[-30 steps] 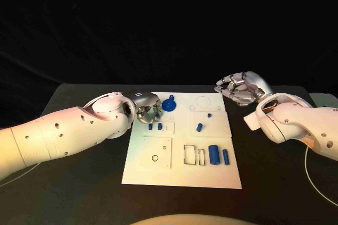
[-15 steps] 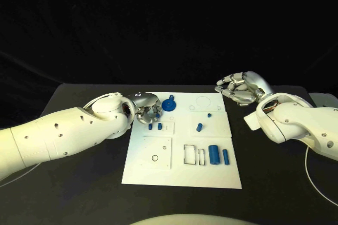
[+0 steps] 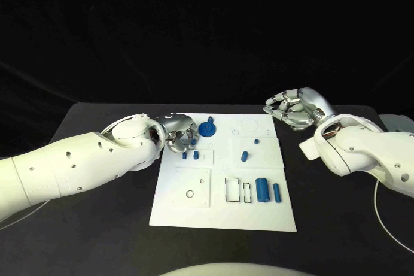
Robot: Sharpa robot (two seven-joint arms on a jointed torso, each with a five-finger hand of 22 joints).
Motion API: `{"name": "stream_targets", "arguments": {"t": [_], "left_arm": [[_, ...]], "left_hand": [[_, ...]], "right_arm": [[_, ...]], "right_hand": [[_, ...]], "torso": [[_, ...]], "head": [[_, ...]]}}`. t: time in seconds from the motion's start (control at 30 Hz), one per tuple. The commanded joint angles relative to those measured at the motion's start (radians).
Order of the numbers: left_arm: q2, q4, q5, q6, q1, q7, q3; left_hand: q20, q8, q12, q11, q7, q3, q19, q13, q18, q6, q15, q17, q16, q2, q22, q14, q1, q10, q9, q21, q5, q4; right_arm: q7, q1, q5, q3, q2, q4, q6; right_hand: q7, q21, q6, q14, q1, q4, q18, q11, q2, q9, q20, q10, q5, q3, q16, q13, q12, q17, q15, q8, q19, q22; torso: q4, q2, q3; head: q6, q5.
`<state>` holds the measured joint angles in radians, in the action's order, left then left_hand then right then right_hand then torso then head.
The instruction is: Assemble the parts on the task board
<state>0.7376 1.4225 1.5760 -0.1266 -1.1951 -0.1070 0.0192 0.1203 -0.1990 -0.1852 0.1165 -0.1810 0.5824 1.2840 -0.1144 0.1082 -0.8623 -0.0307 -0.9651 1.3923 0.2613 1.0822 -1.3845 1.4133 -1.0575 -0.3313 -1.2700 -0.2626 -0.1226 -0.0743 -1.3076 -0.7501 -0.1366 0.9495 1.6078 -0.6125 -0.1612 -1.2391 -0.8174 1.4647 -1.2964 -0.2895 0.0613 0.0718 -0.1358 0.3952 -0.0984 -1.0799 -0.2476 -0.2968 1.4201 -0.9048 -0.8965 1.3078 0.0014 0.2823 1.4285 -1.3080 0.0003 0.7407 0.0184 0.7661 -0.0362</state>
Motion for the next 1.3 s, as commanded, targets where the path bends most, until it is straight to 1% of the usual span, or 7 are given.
{"name": "stream_targets", "arguments": {"t": [0.03,0.53,0.63,0.73,0.8,1.07,1.3], "left_arm": [[0.003,0.002,-0.004,-0.013,0.001,0.002,0.000],[0.034,0.017,-0.081,-0.077,0.002,0.051,-0.007],[0.058,0.020,-0.276,-0.098,0.001,0.104,-0.013],[0.078,0.028,-0.496,-0.106,-0.003,0.150,-0.015],[0.091,0.036,-0.616,-0.111,-0.005,0.189,-0.016],[0.140,0.063,-1.144,-0.144,-0.008,0.404,-0.018],[0.176,0.086,-1.400,-0.102,-0.008,0.507,-0.017]], "left_hand": [[0.007,0.016,0.015,0.002,0.009,-0.009,-0.010,0.005,0.006,0.023,-0.008,0.017,-0.010,0.015,-0.018,0.007,-0.001,0.028,0.011,0.015,0.006,-0.003],[0.016,0.010,0.019,0.014,0.012,-0.063,-0.074,0.011,0.030,-0.004,-0.017,0.067,-0.021,0.001,-0.141,0.026,0.011,0.096,0.021,0.105,0.004,-0.004],[0.021,0.012,0.009,0.019,0.002,-0.096,-0.179,0.015,0.061,-0.012,-0.022,0.263,-0.099,-0.012,-0.302,0.130,0.026,0.129,0.032,0.232,0.001,-0.010],[0.024,0.014,0.004,0.023,-0.007,-0.110,-0.212,0.017,0.069,-0.014,-0.026,0.310,-0.117,-0.013,-0.348,0.162,0.030,0.144,0.037,0.271,0.002,-0.012],[0.031,0.016,-0.005,0.029,-0.016,-0.140,-0.261,0.020,0.076,-0.017,-0.033,0.444,-0.174,-0.017,-0.399,0.253,0.031,0.167,0.044,0.324,0.002,-0.017],[0.033,0.011,-0.064,0.029,-0.021,-0.154,-0.283,0.013,0.077,-0.037,-0.034,0.488,-0.205,-0.043,-0.433,0.311,0.039,0.152,0.053,0.378,-0.001,-0.030],[0.029,0.010,-0.111,0.026,-0.020,-0.133,-0.292,0.004,0.077,-0.045,-0.030,0.516,-0.226,-0.056,-0.447,0.338,0.049,0.123,0.058,0.401,-0.004,-0.016]], "right_arm": [[-0.007,0.001,-0.003,0.000,0.001,0.000,0.010],[0.027,0.001,-0.078,0.000,0.002,-0.016,0.074],[0.062,0.001,-0.189,0.000,0.000,-0.031,0.146],[0.093,0.001,-0.317,0.000,-0.001,-0.040,0.206],[0.116,0.001,-0.423,0.000,-0.002,-0.043,0.234],[0.220,0.014,-0.818,0.000,-0.019,-0.034,0.294],[0.281,0.030,-0.969,-0.001,-0.046,-0.030,0.325]], "right_hand": [[-0.001,0.009,0.008,0.040,0.007,0.003,0.014,0.003,-0.008,-0.002,-0.001,0.026,-0.005,-0.006,-0.005,0.026,0.028,0.020,-0.005,0.003,-0.007,-0.041],[-0.002,0.053,-0.001,0.034,-0.058,0.026,0.020,0.004,-0.029,-0.010,-0.001,0.079,0.033,-0.061,-0.023,0.179,0.198,0.010,-0.003,0.021,-0.017,-0.019],[-0.007,0.084,-0.035,0.028,-0.116,0.046,0.025,0.014,-0.061,-0.023,-0.006,0.086,0.063,-0.129,-0.038,0.341,0.389,-0.005,0.003,0.017,-0.025,-0.004],[-0.010,0.038,-0.054,0.037,-0.126,0.057,0.016,0.020,-0.077,-0.030,-0.010,0.074,0.074,-0.157,-0.028,0.432,0.487,0.007,0.009,0.014,-0.002,-0.036],[-0.007,-0.054,-0.064,0.053,-0.127,0.064,-0.002,0.019,-0.087,-0.034,-0.008,0.053,0.081,-0.168,-0.001,0.480,0.532,0.035,0.007,0.011,0.036,-0.094],[0.004,-0.097,-0.086,0.058,-0.121,0.073,-0.010,0.019,-0.110,-0.047,-0.009,0.035,0.157,-0.191,0.009,0.574,0.621,0.039,0.010,-0.004,0.050,-0.127],[0.005,-0.087,-0.085,0.059,-0.120,0.076,-0.008,0.022,-0.120,-0.054,-0.010,0.049,0.155,-0.200,0.012,0.608,0.654,0.040,0.015,-0.015,0.045,-0.123]], "torso": [[0.0004,0.000,0.0002],[0.0003,-0.001,-0.0006],[0.0000,-0.002,-0.0003],[0.0015,-0.002,-0.0008],[0.0026,-0.001,-0.0012],[-0.0028,0.000,-0.0023],[0.0006,0.001,-0.0037]], "head": [[0.000,-0.001],[-0.004,0.001],[-0.004,0.004],[-0.010,0.014],[-0.014,0.022],[-0.025,0.042],[-0.031,0.060]]}}
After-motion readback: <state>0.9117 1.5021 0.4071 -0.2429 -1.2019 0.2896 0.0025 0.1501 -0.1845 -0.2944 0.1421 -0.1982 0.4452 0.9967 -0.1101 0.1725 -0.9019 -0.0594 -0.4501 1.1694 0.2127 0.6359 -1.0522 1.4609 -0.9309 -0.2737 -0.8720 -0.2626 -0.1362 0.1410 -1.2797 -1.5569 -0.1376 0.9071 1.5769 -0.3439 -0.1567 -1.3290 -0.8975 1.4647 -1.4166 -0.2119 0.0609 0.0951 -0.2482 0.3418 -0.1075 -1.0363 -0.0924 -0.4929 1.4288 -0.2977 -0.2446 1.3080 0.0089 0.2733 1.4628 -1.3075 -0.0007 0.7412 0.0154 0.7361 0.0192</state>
